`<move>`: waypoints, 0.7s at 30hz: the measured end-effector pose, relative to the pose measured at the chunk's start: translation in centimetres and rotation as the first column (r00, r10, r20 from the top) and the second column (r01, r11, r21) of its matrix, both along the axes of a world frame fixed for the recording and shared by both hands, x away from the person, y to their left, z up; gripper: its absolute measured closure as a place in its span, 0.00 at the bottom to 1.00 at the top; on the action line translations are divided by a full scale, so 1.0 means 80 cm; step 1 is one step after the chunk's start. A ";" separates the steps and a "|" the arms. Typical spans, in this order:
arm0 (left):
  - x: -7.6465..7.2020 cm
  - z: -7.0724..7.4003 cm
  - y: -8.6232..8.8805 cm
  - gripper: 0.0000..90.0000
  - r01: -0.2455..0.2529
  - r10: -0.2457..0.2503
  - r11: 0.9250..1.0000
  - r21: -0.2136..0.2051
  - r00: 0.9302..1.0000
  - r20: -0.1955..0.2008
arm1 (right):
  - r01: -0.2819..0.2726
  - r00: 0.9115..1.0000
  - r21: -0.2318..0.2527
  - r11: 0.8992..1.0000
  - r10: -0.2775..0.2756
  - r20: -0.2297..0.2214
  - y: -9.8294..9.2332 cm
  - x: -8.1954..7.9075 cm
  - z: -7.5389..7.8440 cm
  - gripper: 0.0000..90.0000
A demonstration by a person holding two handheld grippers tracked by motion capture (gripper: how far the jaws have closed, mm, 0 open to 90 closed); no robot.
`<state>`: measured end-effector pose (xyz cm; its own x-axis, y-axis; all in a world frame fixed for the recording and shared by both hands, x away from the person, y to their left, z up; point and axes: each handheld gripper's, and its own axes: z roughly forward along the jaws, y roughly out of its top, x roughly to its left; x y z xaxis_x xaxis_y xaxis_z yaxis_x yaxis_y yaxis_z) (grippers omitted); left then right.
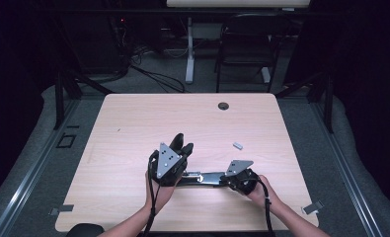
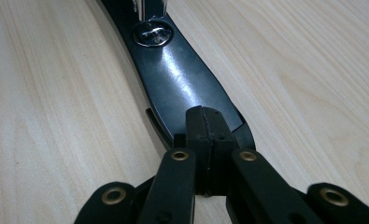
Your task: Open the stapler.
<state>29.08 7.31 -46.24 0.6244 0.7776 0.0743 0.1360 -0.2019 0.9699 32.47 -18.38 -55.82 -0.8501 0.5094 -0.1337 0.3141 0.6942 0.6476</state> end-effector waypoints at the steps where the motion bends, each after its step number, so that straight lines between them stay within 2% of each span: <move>1: 0.000 0.000 0.002 1.00 -0.005 0.005 1.000 0.000 1.000 0.002 | 0.000 1.000 0.000 1.000 0.000 0.000 0.000 0.000 0.000 1.00; 21: -0.003 0.005 0.020 1.00 -0.034 0.034 0.999 -0.002 0.999 0.011 | 0.004 1.000 0.003 1.000 -0.004 -0.002 0.001 -0.001 -0.001 1.00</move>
<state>28.87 8.89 -45.87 0.5966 0.7985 0.0800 0.1319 -0.1959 0.9717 32.42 -18.27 -55.88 -0.8483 0.5130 -0.1309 0.3178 0.6911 0.6491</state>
